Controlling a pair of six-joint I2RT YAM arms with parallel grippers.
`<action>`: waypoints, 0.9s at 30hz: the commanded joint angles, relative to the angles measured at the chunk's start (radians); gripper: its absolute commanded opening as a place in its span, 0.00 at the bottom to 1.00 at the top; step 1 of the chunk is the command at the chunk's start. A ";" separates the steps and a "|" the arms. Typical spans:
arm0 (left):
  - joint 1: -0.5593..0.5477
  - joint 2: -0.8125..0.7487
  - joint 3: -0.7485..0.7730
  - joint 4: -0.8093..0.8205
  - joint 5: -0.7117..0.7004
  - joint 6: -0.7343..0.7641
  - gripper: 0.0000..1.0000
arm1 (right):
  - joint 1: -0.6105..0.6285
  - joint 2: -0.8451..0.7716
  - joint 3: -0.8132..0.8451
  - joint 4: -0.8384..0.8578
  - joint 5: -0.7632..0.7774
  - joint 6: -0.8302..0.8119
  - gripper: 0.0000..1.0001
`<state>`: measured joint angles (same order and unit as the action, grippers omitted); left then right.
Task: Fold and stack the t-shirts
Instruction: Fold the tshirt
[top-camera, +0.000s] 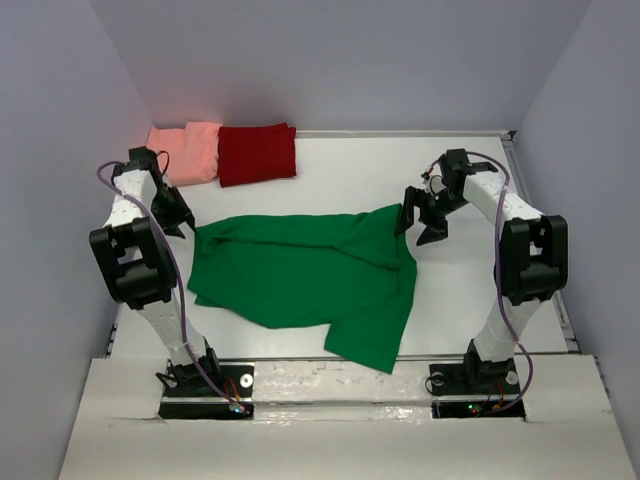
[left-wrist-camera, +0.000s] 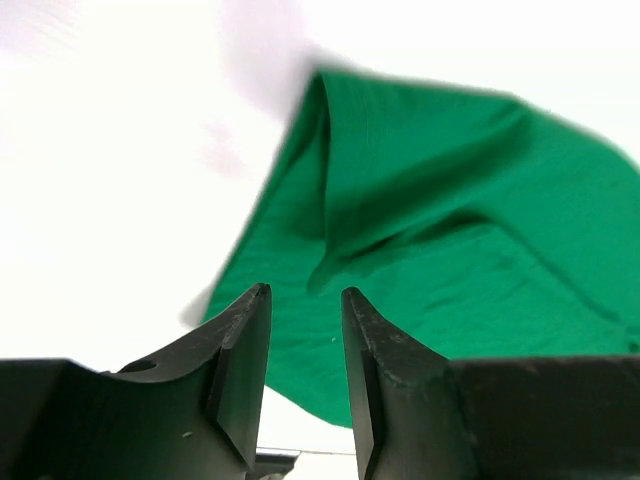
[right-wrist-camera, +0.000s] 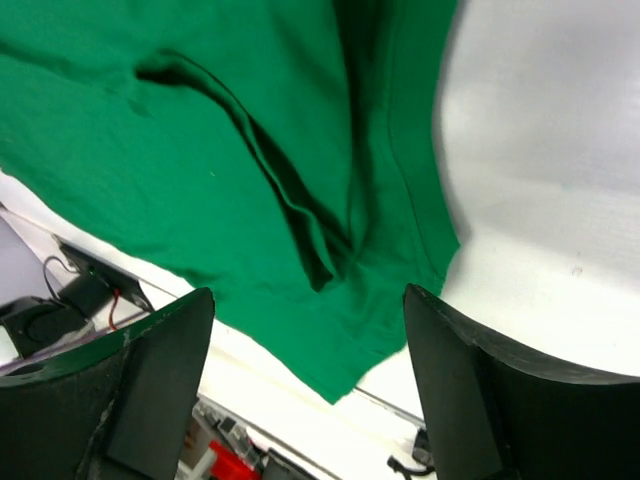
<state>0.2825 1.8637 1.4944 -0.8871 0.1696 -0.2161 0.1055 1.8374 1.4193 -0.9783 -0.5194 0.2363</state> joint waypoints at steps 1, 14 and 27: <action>0.037 -0.064 0.112 -0.035 -0.048 0.000 0.42 | 0.007 -0.009 0.052 0.088 0.002 0.046 0.79; 0.055 -0.069 0.084 0.073 0.028 -0.028 0.40 | 0.007 0.135 0.066 0.409 -0.047 0.139 0.51; 0.055 -0.064 0.101 0.043 0.021 -0.002 0.40 | 0.007 0.319 0.280 0.463 -0.054 0.155 0.50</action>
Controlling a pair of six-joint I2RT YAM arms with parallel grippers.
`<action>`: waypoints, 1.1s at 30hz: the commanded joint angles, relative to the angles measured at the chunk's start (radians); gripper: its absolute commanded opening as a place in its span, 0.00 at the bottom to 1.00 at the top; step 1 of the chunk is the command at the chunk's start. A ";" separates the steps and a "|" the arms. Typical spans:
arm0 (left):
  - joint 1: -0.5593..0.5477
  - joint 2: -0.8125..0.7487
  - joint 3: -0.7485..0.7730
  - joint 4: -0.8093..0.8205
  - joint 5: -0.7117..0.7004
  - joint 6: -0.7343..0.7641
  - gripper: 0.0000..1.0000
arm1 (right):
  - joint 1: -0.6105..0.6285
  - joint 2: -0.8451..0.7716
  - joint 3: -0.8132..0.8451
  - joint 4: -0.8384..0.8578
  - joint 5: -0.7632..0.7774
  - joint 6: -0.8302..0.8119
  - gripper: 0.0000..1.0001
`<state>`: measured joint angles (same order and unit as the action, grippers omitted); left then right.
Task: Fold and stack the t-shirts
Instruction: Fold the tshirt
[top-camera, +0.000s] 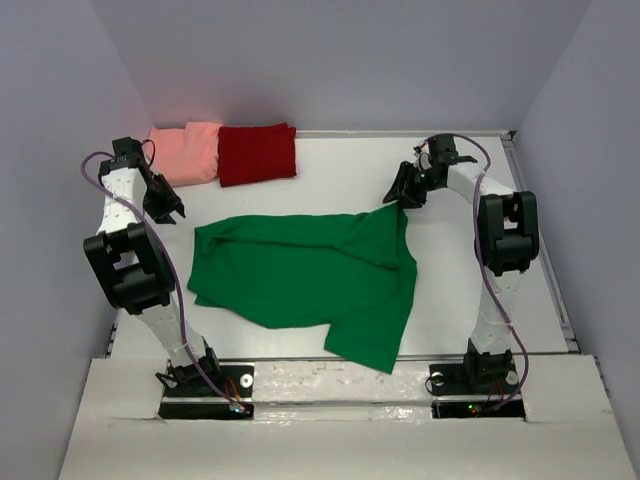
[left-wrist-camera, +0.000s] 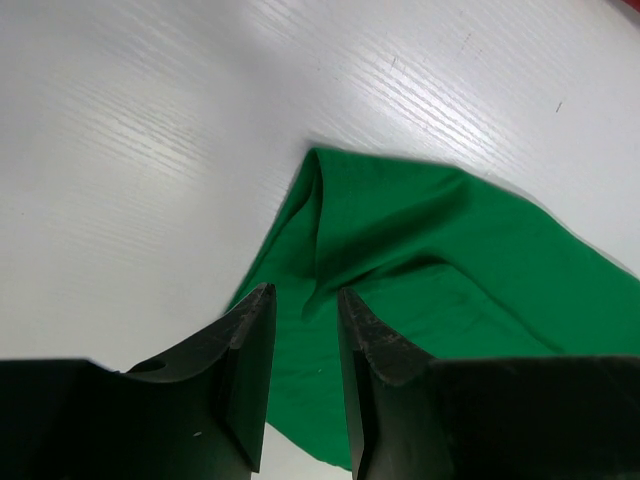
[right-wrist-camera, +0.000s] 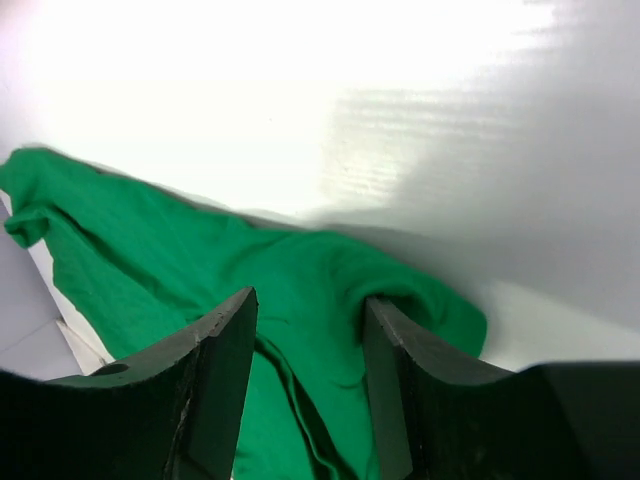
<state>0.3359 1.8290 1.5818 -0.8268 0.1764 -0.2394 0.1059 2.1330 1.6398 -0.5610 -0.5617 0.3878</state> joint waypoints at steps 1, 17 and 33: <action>0.002 -0.028 0.014 -0.018 0.014 0.023 0.40 | 0.006 0.030 0.069 0.046 -0.012 0.003 0.42; 0.002 0.010 -0.141 0.063 0.125 0.014 0.43 | 0.006 0.041 0.045 0.046 -0.009 -0.018 0.00; 0.002 0.070 -0.243 0.265 0.201 -0.037 0.43 | 0.006 0.041 0.060 0.046 -0.026 -0.015 0.00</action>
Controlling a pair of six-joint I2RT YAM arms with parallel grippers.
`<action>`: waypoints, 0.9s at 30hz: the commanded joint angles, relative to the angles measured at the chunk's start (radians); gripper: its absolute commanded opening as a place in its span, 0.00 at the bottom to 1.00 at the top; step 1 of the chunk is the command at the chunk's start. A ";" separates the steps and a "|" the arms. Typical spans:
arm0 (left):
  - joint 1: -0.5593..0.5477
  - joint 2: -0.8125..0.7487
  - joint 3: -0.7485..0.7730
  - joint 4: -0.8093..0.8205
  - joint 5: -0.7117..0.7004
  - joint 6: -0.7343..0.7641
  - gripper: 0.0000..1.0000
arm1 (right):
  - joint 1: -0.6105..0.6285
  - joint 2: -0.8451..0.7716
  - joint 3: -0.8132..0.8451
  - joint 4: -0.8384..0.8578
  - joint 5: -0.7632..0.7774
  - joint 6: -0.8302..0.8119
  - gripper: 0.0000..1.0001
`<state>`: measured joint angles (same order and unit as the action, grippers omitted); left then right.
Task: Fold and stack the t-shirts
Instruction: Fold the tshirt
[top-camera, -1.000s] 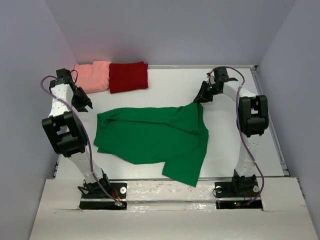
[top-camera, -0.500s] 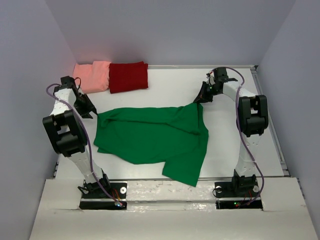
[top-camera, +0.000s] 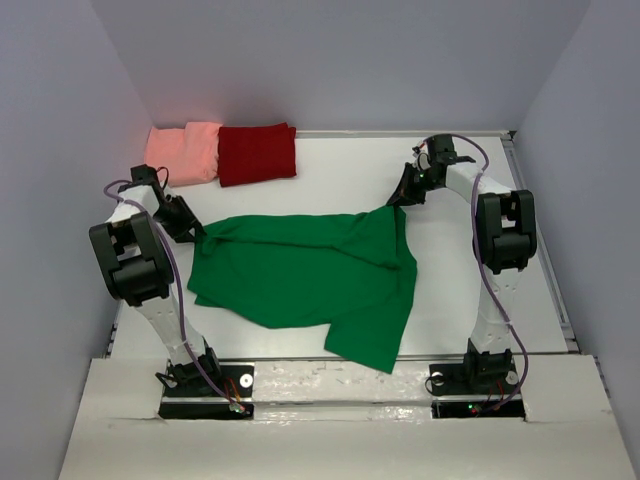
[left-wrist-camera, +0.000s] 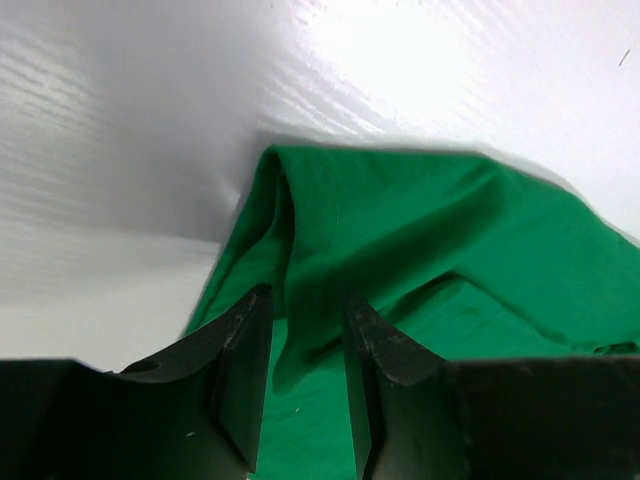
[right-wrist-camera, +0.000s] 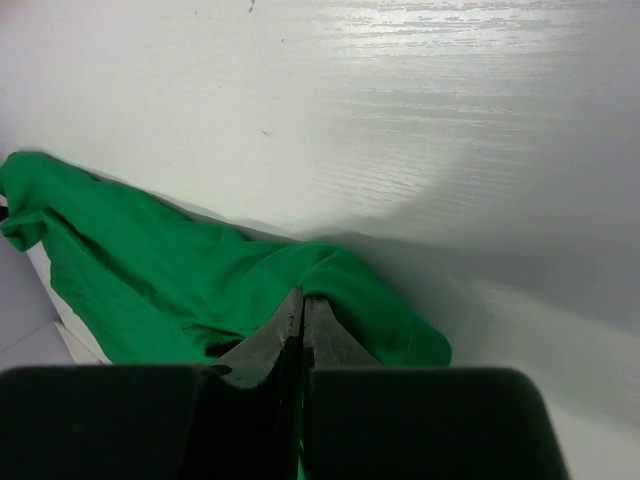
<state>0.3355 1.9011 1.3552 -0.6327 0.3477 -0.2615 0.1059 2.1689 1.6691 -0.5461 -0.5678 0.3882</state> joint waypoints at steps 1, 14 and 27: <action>0.002 -0.004 -0.018 0.077 0.021 -0.016 0.43 | 0.006 0.005 0.031 0.031 -0.020 -0.015 0.00; 0.000 0.030 -0.022 0.122 -0.021 -0.013 0.44 | 0.006 0.012 0.057 0.031 -0.029 -0.009 0.00; -0.016 0.052 0.010 0.159 -0.059 -0.041 0.23 | -0.003 0.011 0.052 0.029 -0.033 -0.014 0.00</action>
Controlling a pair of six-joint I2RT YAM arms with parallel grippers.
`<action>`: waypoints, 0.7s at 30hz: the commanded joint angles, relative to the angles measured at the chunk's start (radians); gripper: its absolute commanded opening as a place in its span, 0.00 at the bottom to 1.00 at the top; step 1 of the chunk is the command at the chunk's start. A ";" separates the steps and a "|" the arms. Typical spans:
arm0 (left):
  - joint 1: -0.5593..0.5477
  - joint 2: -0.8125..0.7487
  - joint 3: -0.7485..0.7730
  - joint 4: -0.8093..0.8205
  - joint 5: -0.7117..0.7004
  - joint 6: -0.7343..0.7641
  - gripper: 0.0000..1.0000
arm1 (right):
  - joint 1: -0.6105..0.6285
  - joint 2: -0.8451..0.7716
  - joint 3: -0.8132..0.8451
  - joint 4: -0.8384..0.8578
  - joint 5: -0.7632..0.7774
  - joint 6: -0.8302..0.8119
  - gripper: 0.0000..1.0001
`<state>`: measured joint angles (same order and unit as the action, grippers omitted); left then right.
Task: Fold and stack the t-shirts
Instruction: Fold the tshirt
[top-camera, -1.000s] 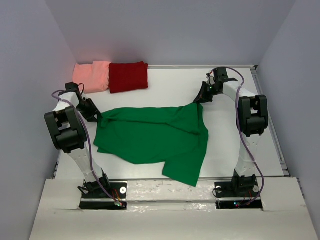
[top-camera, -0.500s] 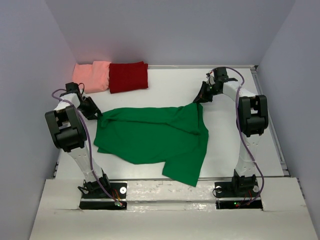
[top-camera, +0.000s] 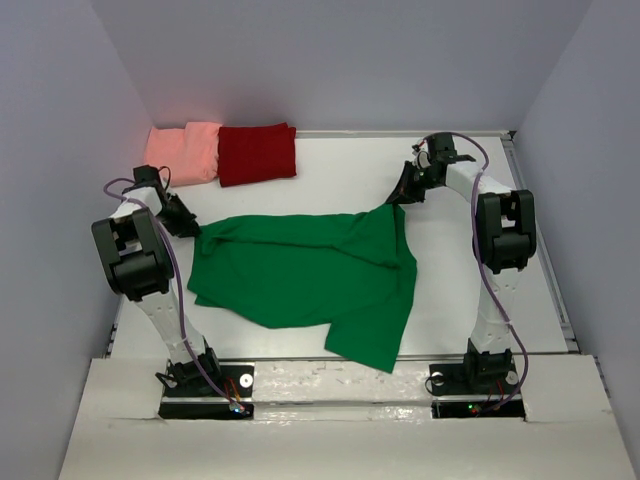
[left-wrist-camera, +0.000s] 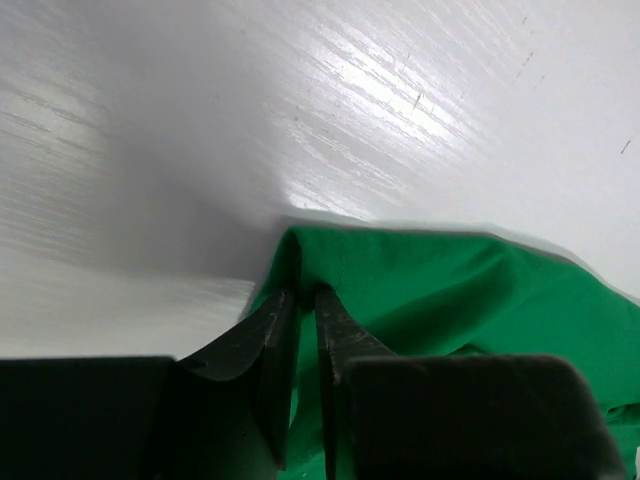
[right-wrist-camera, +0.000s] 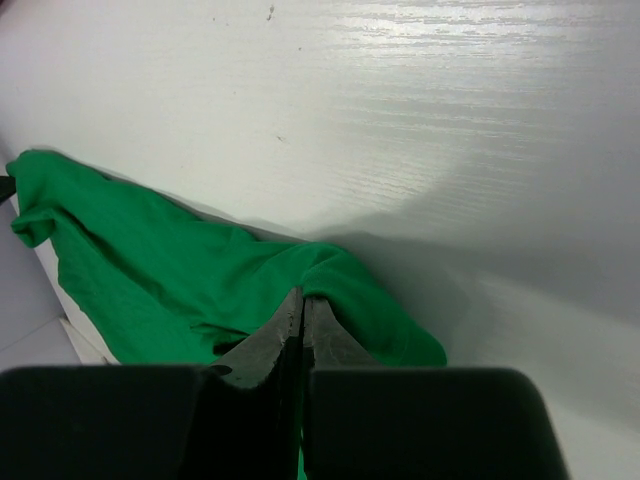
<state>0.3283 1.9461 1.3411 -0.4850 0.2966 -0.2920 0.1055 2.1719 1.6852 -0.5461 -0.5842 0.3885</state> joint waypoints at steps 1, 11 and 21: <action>-0.011 0.013 0.027 0.011 -0.011 -0.012 0.17 | -0.003 0.008 0.034 0.029 -0.019 -0.014 0.00; -0.015 0.040 0.082 0.017 -0.027 -0.021 0.00 | -0.003 0.000 0.010 0.028 -0.023 -0.023 0.00; -0.015 0.082 0.225 -0.024 -0.021 -0.025 0.00 | -0.003 -0.003 -0.007 0.012 0.000 -0.039 0.00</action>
<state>0.3141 2.0224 1.4742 -0.4904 0.2718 -0.3138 0.1055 2.1735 1.6852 -0.5465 -0.5877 0.3729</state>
